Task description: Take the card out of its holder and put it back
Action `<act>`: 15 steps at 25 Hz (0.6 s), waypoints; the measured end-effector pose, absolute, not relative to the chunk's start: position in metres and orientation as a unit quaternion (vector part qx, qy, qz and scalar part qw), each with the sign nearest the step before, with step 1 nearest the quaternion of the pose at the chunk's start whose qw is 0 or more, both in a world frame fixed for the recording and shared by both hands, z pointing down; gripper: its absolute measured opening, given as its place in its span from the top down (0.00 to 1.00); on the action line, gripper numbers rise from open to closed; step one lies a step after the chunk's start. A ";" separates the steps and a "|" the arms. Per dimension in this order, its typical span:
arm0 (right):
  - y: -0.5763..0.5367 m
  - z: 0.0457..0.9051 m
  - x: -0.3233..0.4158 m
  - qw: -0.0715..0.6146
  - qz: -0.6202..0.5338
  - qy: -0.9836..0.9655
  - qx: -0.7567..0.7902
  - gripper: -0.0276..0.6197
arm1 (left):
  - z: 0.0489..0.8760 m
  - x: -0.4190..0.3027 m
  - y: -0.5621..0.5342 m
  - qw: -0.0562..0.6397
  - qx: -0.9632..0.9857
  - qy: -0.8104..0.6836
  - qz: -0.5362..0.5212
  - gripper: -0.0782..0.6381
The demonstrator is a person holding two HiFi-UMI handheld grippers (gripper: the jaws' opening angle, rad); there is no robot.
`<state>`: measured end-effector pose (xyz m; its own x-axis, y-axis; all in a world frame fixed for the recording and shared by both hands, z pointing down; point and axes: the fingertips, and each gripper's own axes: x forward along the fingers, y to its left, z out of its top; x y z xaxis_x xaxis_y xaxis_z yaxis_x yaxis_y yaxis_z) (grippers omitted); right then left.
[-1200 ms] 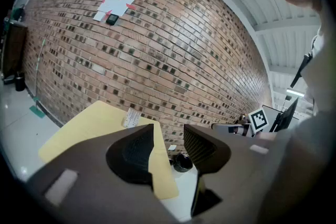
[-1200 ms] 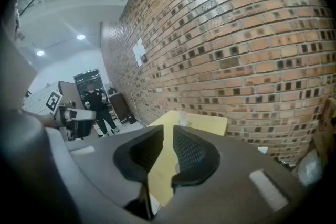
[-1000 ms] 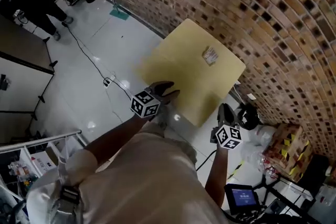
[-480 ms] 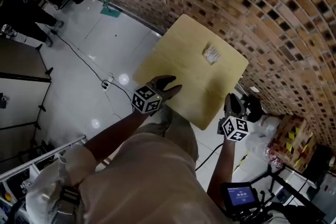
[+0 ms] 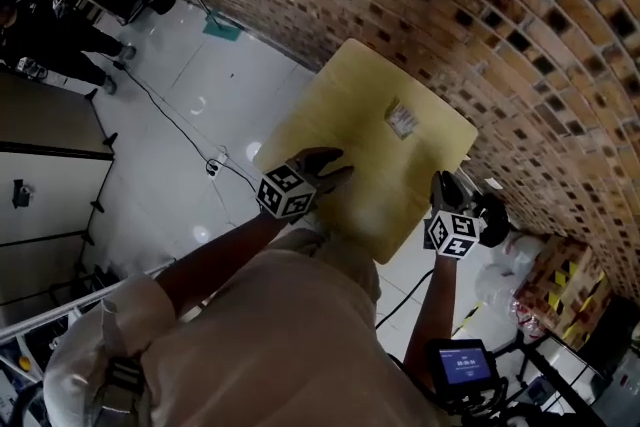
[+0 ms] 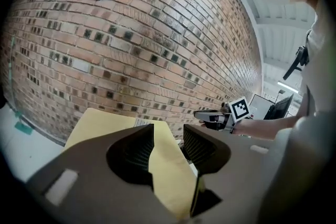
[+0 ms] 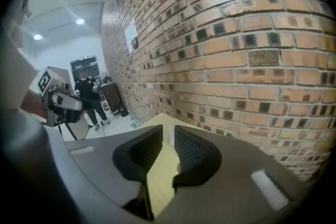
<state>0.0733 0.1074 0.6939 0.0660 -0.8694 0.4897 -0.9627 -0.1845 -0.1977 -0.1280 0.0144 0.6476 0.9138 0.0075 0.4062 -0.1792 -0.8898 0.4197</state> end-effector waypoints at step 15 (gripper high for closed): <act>0.013 0.771 0.112 0.162 0.275 -0.690 0.650 0.82 | 0.652 -0.080 -0.003 0.233 0.946 -0.066 0.214 0.64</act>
